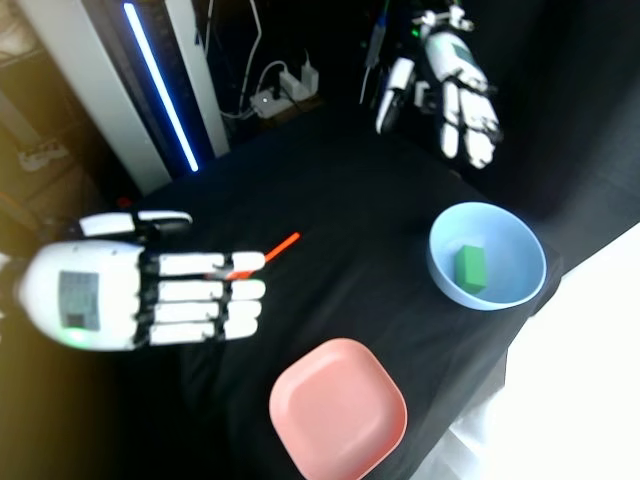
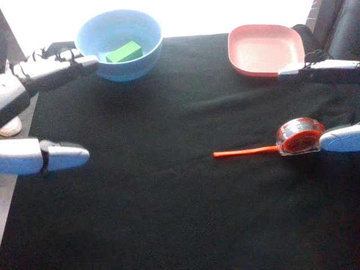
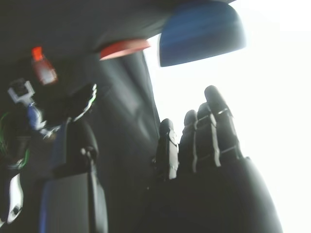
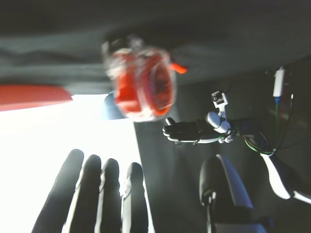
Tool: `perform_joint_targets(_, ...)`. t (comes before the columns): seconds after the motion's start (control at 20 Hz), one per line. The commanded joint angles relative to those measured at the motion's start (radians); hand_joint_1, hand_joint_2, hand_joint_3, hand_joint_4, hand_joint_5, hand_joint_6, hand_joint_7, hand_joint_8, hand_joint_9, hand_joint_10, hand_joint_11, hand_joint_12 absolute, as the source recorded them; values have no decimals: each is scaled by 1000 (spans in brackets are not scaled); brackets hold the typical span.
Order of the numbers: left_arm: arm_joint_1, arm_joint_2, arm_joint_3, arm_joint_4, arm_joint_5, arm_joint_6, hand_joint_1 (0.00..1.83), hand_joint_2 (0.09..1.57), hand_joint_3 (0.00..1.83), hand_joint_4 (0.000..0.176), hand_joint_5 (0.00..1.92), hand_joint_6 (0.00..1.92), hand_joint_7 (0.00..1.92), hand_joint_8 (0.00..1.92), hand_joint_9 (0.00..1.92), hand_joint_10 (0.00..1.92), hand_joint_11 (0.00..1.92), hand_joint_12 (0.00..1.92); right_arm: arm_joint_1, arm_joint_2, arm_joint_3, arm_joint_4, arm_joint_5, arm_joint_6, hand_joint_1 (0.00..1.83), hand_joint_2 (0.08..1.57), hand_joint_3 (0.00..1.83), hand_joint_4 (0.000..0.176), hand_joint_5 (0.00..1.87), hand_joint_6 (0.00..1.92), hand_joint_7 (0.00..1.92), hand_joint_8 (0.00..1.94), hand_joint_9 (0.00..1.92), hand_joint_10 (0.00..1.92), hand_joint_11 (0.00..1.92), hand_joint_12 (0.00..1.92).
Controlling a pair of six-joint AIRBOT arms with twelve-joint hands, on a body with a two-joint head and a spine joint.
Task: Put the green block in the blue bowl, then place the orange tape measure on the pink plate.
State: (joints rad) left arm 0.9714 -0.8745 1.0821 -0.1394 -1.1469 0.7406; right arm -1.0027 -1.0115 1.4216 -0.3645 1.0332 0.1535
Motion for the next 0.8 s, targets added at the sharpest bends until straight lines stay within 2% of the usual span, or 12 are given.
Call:
perform_joint_targets(0.0,-1,13,2,-42,-157,-3,778,924,0,123,177,0,35,1,4,0,0,628,11,1,1,38,84,9,663,1049,0,87,273,0,210,1,231,2,77,576)
perform_joint_targets(0.05,11,13,-2,-52,-164,-3,837,905,0,104,187,0,34,0,0,0,0,300,12,0,3,24,70,12,795,1003,2,89,306,0,241,1,298,1,5,958)
perform_joint_targets(0.15,20,12,-7,-57,-171,-4,881,895,0,102,183,0,20,0,0,0,0,319,14,-2,7,2,53,16,869,984,0,80,338,5,265,4,315,5,0,1034)
perform_joint_targets(0.2,24,8,-10,-59,-170,-4,893,892,0,100,182,0,20,0,0,0,0,349,19,-5,8,-12,44,16,868,978,0,96,343,3,271,3,332,7,0,1066)
perform_joint_targets(0.3,47,-5,-10,-71,-163,-23,923,899,0,93,202,3,48,3,14,4,0,597,36,-13,15,-37,26,16,1006,973,0,75,398,8,333,11,374,14,0,1087)
perform_joint_targets(0.35,63,-9,-10,-77,-163,-36,918,882,0,113,229,7,87,8,63,15,0,795,50,-20,20,-54,11,16,1084,972,0,69,437,8,364,9,382,10,0,1071)
perform_joint_targets(0.4,78,-11,-10,-82,-169,-51,888,863,0,125,240,4,95,4,63,8,0,809,69,-30,27,-76,-8,16,1123,964,0,67,467,7,392,9,399,10,0,1083)
perform_joint_targets(0.45,86,-12,-11,-84,-174,-58,839,830,0,110,250,1,113,1,40,2,0,766,82,-46,40,-90,-27,16,1138,965,0,52,540,11,458,12,445,15,0,1091)
perform_joint_targets(0.55,86,-12,-11,-84,-174,-58,844,822,0,114,245,0,123,2,58,5,0,793,82,-55,49,-90,-34,16,1173,970,0,38,575,9,488,10,458,13,0,1105)
perform_joint_targets(0.65,86,-12,-12,-84,-181,-58,862,843,3,104,241,1,127,1,70,5,0,777,82,-62,57,-93,-49,16,1206,995,2,15,637,5,575,11,528,19,56,1123)
perform_joint_targets(0.7,86,-13,-13,-84,-181,-58,857,846,4,107,254,5,122,0,47,0,0,771,82,-64,60,-94,-57,16,1275,1005,1,0,680,4,642,12,613,33,146,1138)
perform_joint_targets(0.75,86,-14,-14,-84,-181,-58,845,853,4,105,256,2,125,0,46,1,0,731,82,-67,65,-95,-67,16,1303,1007,0,0,710,3,706,17,715,68,258,1210)
